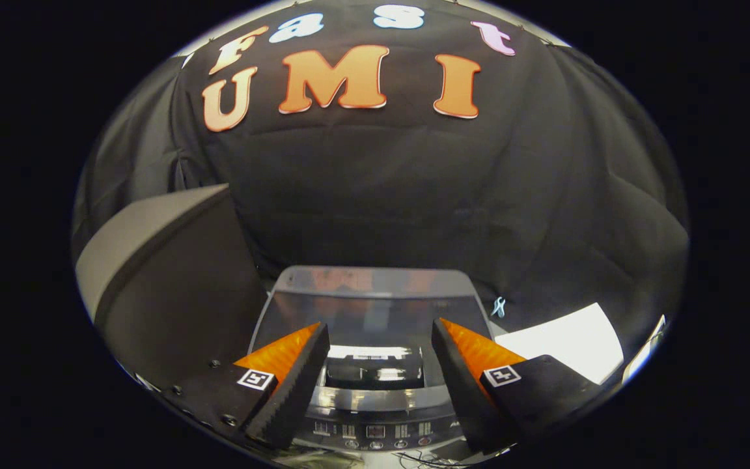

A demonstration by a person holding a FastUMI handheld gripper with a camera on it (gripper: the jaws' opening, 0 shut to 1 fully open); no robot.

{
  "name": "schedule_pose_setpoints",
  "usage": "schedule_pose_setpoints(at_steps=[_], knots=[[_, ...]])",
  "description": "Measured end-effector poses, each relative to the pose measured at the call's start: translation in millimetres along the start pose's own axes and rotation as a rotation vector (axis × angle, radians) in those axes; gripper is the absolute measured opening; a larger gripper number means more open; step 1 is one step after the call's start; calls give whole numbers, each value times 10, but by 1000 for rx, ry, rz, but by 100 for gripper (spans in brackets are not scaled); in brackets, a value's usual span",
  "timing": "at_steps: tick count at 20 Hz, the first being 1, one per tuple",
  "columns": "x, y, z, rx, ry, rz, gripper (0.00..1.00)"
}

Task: Put the clothes into the washing machine and then close the washing machine lid.

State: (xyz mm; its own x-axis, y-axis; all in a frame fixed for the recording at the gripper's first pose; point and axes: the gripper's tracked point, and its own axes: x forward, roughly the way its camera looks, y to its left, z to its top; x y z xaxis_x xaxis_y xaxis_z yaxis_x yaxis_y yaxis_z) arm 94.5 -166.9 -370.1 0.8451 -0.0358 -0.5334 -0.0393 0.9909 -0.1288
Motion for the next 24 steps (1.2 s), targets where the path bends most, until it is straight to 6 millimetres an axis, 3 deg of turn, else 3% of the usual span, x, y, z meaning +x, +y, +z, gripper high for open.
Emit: schedule_pose_setpoints(at_steps=[2,4,7,9,12,19,24], knots=[[-17,21,-296,38,45,-2,100],[-61,18,-434,80,69,-11,99],[-140,-18,-441,114,68,-43,100],[-260,-50,-310,141,46,-64,100],[-448,-109,119,177,-29,-95,100],[-1050,-133,1514,198,-249,-104,100],[-1580,-228,2267,188,-357,-129,100]])
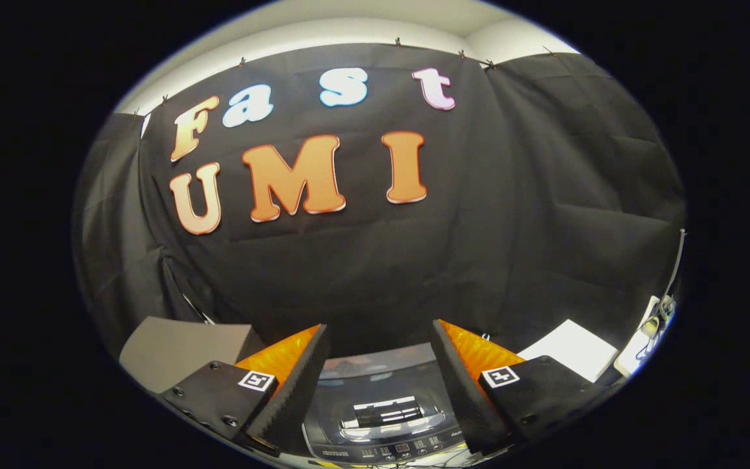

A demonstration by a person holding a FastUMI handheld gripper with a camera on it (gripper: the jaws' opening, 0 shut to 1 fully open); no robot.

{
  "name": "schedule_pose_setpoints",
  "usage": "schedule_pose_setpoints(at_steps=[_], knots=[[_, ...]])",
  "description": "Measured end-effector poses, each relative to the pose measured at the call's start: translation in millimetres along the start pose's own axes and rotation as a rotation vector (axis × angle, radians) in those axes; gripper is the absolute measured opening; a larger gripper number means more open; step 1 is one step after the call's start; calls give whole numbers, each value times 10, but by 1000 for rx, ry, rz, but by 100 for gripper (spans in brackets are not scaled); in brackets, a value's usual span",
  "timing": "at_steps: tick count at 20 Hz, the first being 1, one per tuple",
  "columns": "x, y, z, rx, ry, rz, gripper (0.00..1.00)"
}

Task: Put the clothes into the washing machine and then close the washing machine lid.

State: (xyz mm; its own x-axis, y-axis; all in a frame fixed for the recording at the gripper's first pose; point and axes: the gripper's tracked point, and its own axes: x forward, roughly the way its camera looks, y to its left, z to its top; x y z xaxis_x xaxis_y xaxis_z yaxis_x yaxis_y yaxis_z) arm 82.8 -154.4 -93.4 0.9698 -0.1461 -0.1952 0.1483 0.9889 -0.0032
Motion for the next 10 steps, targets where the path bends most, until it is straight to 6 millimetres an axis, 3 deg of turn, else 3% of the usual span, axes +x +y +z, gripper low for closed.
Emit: schedule_pose_setpoints(at_steps=[3,10], knots=[[-177,-7,476,-2,-59,-8,100],[-487,-7,1086,-26,-126,-42,99]])
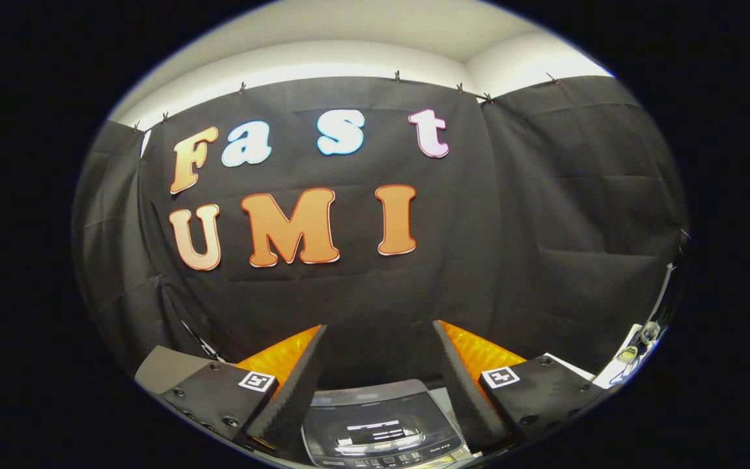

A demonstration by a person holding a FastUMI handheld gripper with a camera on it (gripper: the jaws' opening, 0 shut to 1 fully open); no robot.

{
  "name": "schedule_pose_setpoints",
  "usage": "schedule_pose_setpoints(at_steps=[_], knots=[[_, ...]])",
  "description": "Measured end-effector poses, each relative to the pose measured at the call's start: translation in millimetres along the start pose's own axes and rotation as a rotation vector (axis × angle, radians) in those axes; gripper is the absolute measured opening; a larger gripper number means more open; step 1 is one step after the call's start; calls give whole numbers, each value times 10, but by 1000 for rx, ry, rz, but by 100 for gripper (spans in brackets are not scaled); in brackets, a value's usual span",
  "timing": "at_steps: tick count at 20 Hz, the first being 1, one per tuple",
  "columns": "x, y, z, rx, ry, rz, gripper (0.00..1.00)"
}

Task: Put the clothes into the washing machine and then close the washing machine lid.

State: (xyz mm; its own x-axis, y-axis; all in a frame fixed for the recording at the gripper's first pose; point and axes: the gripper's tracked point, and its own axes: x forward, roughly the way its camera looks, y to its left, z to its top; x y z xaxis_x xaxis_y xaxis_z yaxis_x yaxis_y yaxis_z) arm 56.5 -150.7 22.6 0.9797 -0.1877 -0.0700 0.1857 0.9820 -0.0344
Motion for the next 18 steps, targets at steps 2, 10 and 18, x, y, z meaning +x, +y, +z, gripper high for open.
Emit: schedule_pose_setpoints(at_steps=[2,10,18], knots=[[-98,25,164,-5,-30,-5,99],[-360,91,506,-34,-107,-28,99],[-335,160,583,-9,-125,-32,99]])
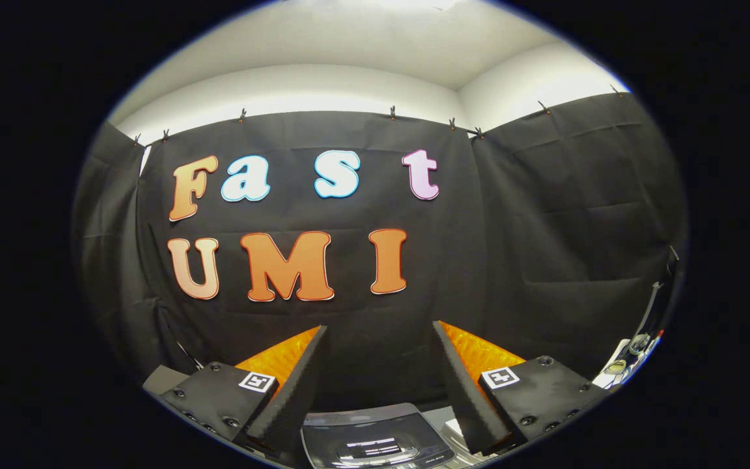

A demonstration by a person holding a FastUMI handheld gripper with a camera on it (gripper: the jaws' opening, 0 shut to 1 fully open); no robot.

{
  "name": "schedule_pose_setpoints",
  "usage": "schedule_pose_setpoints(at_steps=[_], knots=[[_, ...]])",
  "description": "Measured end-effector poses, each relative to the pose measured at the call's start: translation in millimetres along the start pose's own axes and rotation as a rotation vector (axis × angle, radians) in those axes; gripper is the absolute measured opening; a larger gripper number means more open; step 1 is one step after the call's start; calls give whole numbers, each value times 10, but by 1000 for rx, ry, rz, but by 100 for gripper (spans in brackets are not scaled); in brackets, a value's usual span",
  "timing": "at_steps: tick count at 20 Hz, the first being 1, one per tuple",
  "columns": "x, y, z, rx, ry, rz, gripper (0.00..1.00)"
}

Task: Put the clothes into the washing machine and then close the washing machine lid.

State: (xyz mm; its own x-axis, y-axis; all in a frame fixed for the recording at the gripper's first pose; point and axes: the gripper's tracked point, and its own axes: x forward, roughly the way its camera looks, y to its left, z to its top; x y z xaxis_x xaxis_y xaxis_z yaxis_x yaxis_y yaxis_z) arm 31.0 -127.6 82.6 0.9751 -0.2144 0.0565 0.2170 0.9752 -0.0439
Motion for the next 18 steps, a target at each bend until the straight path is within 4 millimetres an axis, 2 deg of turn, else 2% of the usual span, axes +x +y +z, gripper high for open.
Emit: schedule_pose_setpoints(at_steps=[6,9,18], knots=[[-9,54,63,22,-21,1,99],[-17,20,97,16,-30,-13,99],[-16,-25,63,32,-27,-26,99]])
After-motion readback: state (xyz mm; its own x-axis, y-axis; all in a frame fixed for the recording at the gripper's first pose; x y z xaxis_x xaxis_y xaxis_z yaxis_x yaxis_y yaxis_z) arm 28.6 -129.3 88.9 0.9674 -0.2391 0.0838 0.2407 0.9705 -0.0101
